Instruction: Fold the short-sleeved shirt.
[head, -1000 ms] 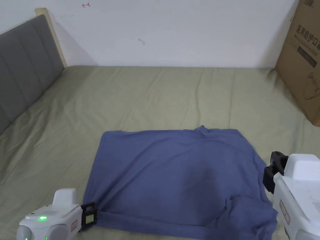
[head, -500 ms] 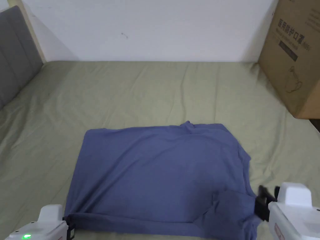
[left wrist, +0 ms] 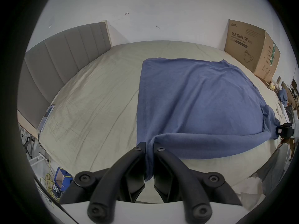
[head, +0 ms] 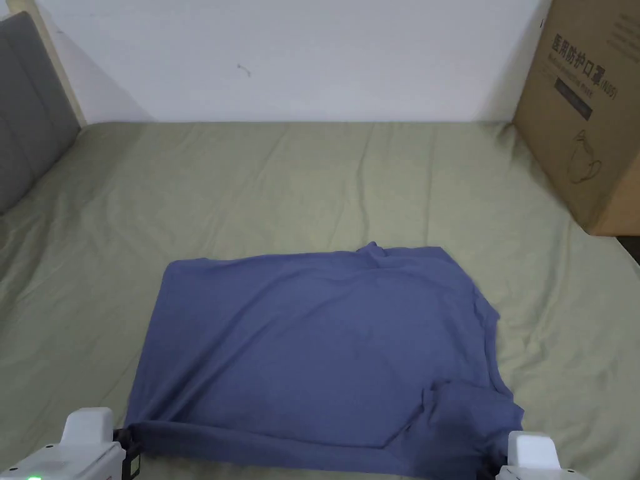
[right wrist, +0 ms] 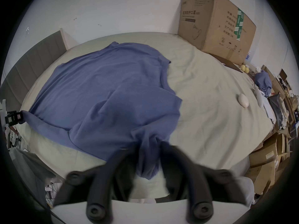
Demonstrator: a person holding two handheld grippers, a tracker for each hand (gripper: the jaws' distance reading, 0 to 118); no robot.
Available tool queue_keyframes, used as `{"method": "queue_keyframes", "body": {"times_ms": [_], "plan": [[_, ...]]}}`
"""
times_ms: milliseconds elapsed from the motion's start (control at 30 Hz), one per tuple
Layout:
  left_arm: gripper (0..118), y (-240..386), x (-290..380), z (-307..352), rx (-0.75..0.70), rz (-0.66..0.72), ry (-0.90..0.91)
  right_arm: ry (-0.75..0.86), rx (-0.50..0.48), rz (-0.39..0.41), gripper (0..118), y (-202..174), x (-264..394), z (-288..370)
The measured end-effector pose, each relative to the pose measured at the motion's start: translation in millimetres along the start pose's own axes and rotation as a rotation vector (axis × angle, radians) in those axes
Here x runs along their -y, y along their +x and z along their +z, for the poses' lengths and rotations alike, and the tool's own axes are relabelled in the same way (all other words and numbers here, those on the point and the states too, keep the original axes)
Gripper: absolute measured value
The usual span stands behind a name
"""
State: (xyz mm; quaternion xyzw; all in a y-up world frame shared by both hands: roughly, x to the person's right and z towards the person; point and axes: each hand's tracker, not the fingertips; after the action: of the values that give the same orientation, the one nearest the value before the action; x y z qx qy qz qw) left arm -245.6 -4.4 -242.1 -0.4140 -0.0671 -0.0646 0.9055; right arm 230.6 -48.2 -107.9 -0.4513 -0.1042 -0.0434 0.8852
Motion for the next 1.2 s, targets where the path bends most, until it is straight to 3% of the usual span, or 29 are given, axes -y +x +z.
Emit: {"method": "queue_keyframes", "body": {"times_ms": [33,367,600,1000,1133,1200], "plan": [[6,1.1,-1.5,2.3,0.002,0.006,-0.001,0.004,-0.017,-0.004,4,-1.2,-1.4,1.6],[6,-12.0,-37.3,9.6,0.033,0.084,0.041,0.231,0.005,0.009,4,-6.6,-75.0,45.4],[6,-15.8,-88.6,-30.2,0.037,0.075,0.052,0.264,0.017,0.032,4,-8.1,-147.5,8.8],[6,-3.6,-129.1,-158.3,0.021,0.048,-0.157,0.037,0.075,0.016,4,-2.3,-177.0,-114.8],[7,1.8,-121.8,-169.9,0.015,0.057,-0.211,-0.032,0.074,0.003,4,-3.6,-169.9,-128.5],[16,2.9,-122.0,-162.4,0.004,0.044,-0.187,-0.030,0.071,-0.002,5,-4.1,-166.8,-122.7]]}}
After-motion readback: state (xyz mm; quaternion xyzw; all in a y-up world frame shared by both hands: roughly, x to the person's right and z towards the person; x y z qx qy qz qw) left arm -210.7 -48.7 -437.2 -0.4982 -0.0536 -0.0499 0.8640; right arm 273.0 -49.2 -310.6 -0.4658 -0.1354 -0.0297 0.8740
